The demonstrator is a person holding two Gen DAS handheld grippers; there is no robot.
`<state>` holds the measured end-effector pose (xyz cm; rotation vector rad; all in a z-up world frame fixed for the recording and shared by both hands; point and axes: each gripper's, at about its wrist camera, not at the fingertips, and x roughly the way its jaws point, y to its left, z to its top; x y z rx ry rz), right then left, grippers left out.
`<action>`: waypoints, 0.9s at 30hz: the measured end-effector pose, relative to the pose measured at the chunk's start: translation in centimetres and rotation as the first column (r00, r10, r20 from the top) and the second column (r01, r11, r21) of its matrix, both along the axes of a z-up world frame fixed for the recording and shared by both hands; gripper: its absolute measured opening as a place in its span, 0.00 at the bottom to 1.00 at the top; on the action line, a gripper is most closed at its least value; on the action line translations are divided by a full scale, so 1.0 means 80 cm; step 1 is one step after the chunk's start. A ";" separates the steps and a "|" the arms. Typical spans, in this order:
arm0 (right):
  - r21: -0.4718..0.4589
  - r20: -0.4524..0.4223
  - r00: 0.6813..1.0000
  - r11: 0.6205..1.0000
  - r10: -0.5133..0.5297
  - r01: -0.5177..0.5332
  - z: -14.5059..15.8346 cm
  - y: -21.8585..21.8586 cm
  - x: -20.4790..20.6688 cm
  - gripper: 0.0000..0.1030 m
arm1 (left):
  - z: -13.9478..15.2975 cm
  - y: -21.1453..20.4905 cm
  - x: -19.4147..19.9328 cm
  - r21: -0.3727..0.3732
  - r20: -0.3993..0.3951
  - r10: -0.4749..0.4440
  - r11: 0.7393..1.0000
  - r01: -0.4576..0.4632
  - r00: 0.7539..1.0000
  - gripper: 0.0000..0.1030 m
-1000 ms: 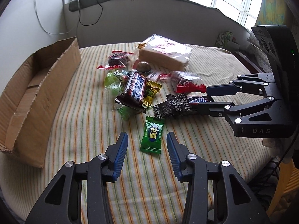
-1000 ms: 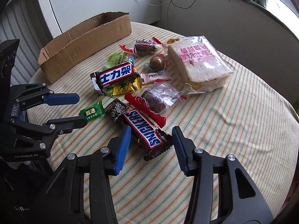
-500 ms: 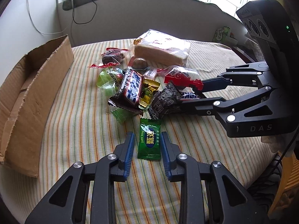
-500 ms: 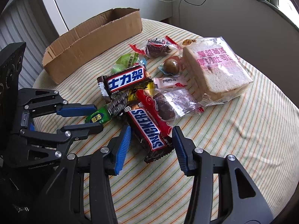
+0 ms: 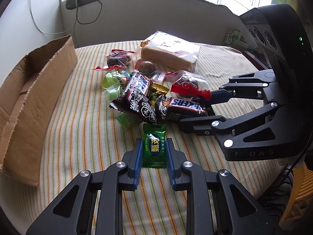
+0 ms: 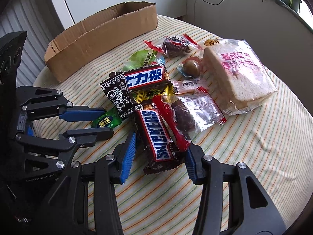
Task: Organize snacks
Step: 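Grasp the green candy packet with the left gripper while the right gripper grasps the Snickers bar, then carry the green candy with the left gripper while the right gripper carries the Snickers to the box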
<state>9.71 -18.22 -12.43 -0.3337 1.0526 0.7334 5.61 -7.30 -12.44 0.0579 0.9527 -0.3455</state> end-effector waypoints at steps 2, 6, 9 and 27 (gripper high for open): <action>0.011 -0.008 1.000 1.000 -0.019 0.019 0.001 -0.005 0.000 0.35 | 0.000 0.001 0.000 -0.001 0.002 0.000 1.000 0.000 1.000 0.20; 0.037 -0.038 0.997 0.997 -0.062 0.063 0.004 -0.015 -0.003 0.32 | 0.000 0.004 -0.002 -0.012 0.002 0.006 1.000 -0.006 1.000 0.20; 0.057 -0.053 0.995 0.995 -0.079 0.082 0.005 -0.021 -0.012 0.31 | 0.000 0.008 -0.005 -0.024 0.000 0.012 1.000 -0.012 1.000 0.20; 0.214 -0.029 0.976 0.952 -0.217 0.218 0.040 -0.042 -0.070 0.29 | 0.027 0.035 -0.030 -0.083 0.032 0.069 0.994 -0.067 0.997 0.20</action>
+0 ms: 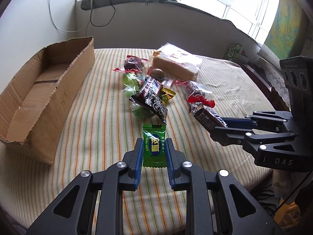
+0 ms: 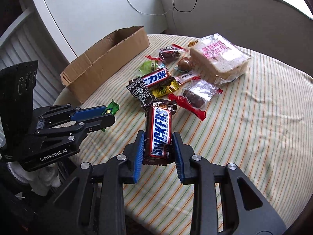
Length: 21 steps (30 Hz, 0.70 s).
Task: Organize snacks
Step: 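Carry the green candy with the left gripper while the right gripper carries the Snickers to the box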
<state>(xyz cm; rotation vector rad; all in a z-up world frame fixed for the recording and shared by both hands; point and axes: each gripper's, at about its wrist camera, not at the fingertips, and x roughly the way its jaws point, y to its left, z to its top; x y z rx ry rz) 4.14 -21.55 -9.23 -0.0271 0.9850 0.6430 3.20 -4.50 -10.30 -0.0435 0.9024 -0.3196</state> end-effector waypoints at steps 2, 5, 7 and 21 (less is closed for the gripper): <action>0.007 0.020 1.000 1.000 -0.006 0.006 0.013 0.003 0.000 0.29 | 0.009 0.005 -0.001 -0.010 0.013 0.008 1.000 -0.008 1.000 0.20; -0.007 0.065 0.998 1.000 0.000 0.001 0.032 0.015 0.001 0.29 | 0.023 0.014 -0.001 -0.020 0.041 0.020 1.000 -0.019 0.999 0.20; -0.007 0.084 0.996 1.000 0.008 -0.007 0.042 0.024 0.003 0.29 | 0.032 0.024 -0.001 -0.023 0.062 0.037 0.999 -0.036 0.997 0.20; -0.009 0.180 0.978 0.994 0.110 -0.110 0.089 0.143 0.036 0.29 | 0.068 0.128 0.016 -0.045 0.140 0.219 0.976 -0.215 0.966 0.20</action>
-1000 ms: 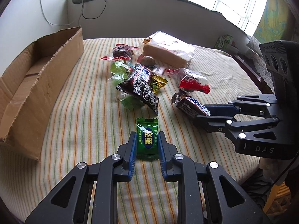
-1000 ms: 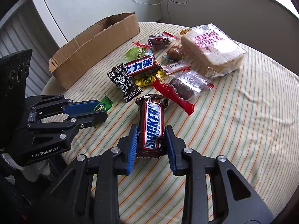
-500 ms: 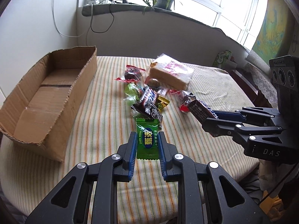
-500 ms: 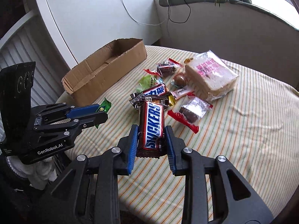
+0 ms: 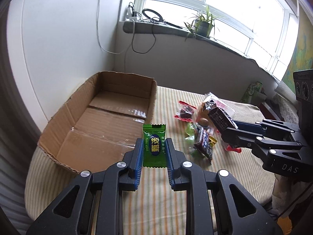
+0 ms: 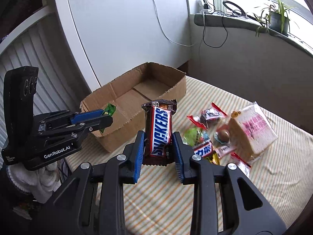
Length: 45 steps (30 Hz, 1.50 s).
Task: Organize snacks
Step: 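Carry the green candy with the left gripper while the right gripper carries the Snickers to the box, then open the left gripper over the box while the right gripper releases the Snickers inside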
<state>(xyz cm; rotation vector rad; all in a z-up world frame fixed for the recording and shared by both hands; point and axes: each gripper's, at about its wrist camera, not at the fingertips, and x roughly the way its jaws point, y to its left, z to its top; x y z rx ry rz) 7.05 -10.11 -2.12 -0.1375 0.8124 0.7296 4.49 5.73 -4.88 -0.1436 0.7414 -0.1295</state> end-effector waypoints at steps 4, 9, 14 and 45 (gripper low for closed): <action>-0.017 0.012 0.999 0.999 0.033 -0.033 0.001 0.038 0.011 0.29 | 0.002 0.027 0.007 0.014 0.006 0.045 0.999 -0.045 0.999 0.20; -0.036 0.014 0.998 0.998 0.060 -0.060 -0.003 0.080 0.023 0.29 | 0.001 0.056 0.012 0.025 0.010 0.085 0.996 -0.085 0.996 0.20; -0.053 0.010 0.997 0.995 0.080 -0.079 -0.010 0.113 0.035 0.29 | 0.000 0.073 0.014 0.023 0.010 0.107 0.994 -0.107 0.994 0.20; -0.062 0.026 0.999 0.998 0.020 -0.018 -0.005 0.083 0.040 0.36 | 0.004 0.079 0.012 0.004 0.023 0.124 0.992 -0.124 0.992 0.31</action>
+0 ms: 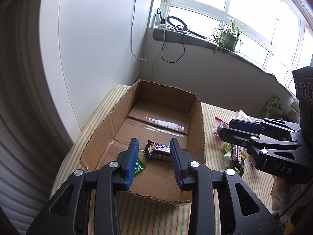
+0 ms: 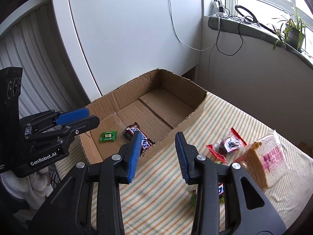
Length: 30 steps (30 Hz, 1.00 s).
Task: Organize snacks
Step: 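Open the left gripper over the box while the right gripper releases the Snickers inside, then move both open grippers back over the snack pile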
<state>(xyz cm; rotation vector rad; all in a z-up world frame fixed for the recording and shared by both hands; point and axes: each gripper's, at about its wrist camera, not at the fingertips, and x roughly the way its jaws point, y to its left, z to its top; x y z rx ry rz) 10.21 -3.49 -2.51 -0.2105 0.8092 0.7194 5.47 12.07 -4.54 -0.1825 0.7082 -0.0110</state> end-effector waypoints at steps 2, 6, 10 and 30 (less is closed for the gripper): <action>-0.002 0.004 1.000 1.000 -0.020 0.020 0.002 -0.018 -0.002 0.36 | 0.001 -0.006 -0.002 -0.003 0.002 -0.009 1.000 0.009 1.000 0.31; -0.001 0.018 0.997 0.997 -0.072 0.073 0.009 -0.061 -0.005 0.49 | 0.004 -0.019 -0.006 -0.006 0.005 -0.028 1.000 0.028 1.000 0.31; -0.010 0.031 0.990 0.991 -0.135 0.135 0.014 -0.108 -0.006 0.53 | 0.006 -0.036 -0.010 -0.005 0.008 -0.054 0.999 0.054 0.998 0.31; -0.080 -0.112 0.926 0.932 -0.361 0.354 -0.059 -0.237 0.015 0.60 | -0.030 -0.167 -0.007 -0.036 -0.062 -0.292 0.956 0.290 0.955 0.39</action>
